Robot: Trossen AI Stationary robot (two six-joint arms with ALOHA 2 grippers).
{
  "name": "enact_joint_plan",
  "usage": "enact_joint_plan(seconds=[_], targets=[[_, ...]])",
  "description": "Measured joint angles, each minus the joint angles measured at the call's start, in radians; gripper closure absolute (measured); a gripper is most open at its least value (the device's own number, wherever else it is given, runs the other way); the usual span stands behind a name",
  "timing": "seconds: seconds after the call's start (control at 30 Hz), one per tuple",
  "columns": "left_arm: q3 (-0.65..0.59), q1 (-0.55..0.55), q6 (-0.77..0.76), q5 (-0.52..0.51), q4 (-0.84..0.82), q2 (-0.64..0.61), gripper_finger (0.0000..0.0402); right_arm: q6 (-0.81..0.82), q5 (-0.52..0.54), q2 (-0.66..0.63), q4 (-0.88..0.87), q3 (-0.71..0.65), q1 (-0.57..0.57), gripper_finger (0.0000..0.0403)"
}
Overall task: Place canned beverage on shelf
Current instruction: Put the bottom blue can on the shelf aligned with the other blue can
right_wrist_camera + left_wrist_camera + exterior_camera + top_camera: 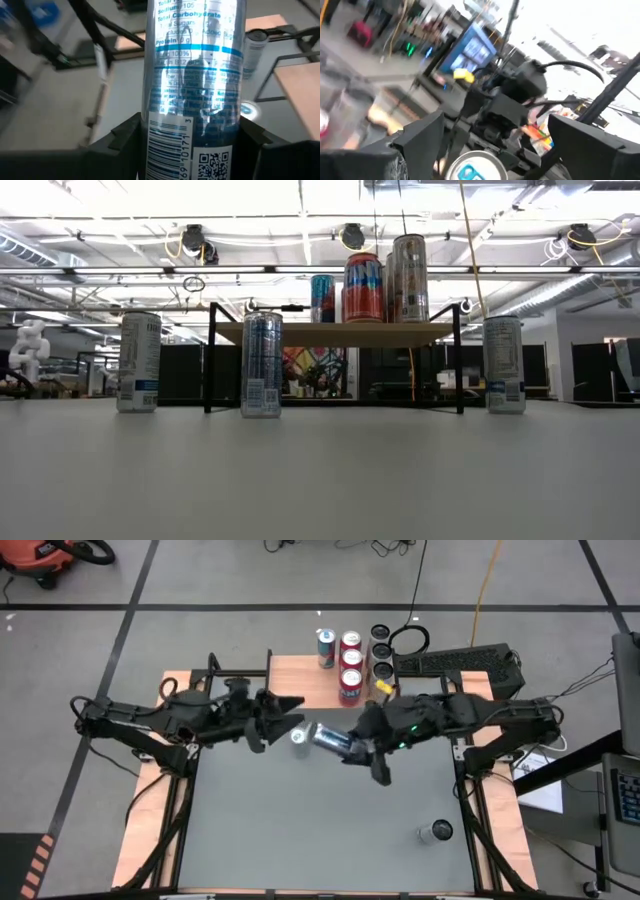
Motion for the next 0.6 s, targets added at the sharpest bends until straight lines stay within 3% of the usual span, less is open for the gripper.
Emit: enact_joint_plan(seconds=[0.3, 0.6], targets=[[0.000, 0.001, 0.335, -0.005, 0.199, 0.000, 0.0043, 0.087, -0.263, -0.089, 0.072, 0.000, -0.109, 0.0207], [0.037, 0.036, 0.499, 0.081, 0.203, 0.001, 0.0043, 0.161, -0.678, -0.085, 0.214, 0.000, -0.250, 0.0208]])
